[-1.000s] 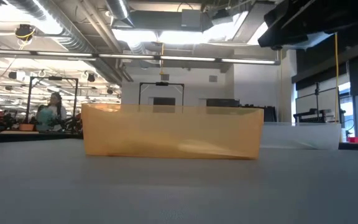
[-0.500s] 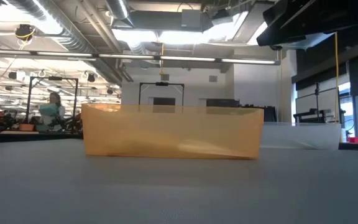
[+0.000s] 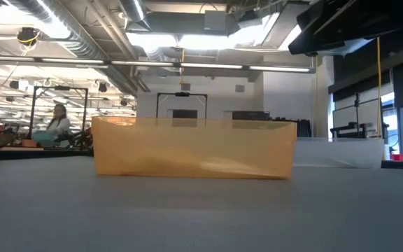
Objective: Sort silverware by color (type)
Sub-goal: Put the gold spoon into the green bin
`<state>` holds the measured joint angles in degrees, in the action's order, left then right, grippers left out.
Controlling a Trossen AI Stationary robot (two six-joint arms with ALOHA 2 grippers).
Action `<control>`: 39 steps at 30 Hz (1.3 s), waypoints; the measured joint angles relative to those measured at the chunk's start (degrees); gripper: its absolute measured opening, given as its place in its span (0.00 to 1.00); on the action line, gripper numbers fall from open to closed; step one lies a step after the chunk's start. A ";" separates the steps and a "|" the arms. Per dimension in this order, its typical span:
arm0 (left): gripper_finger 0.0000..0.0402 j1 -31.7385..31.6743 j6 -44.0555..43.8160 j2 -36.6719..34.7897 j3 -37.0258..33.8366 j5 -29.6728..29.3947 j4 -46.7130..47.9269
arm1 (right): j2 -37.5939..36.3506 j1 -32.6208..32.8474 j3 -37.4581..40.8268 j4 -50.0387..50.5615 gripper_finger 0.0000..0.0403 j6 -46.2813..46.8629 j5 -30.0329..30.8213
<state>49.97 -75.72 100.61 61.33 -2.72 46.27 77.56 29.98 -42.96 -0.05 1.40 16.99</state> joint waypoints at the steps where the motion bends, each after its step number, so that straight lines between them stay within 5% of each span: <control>1: 0.04 -0.79 2.02 -0.70 1.06 -1.83 0.16 | 0.00 0.02 0.00 0.06 0.42 0.05 0.00; 15: 0.05 -15.02 41.12 -8.86 15.83 -26.59 2.00 | 0.00 0.00 -0.02 1.42 0.42 -1.52 -3.05; 22: 0.05 -26.04 63.02 -8.84 15.45 -34.17 -3.58 | 0.00 0.00 -0.02 4.41 0.42 -3.14 -0.29; 27: 0.05 -36.65 72.69 -8.84 12.98 -32.45 -8.59 | 0.00 0.00 -0.02 4.66 0.42 -5.43 1.06; 39: 0.05 -62.35 94.12 -8.63 2.58 -15.07 -38.42 | 0.00 -2.20 -0.02 7.41 0.42 -9.83 3.97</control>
<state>-12.38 18.40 91.98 63.90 -17.78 7.85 77.56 27.78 -42.98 7.35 -8.43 20.96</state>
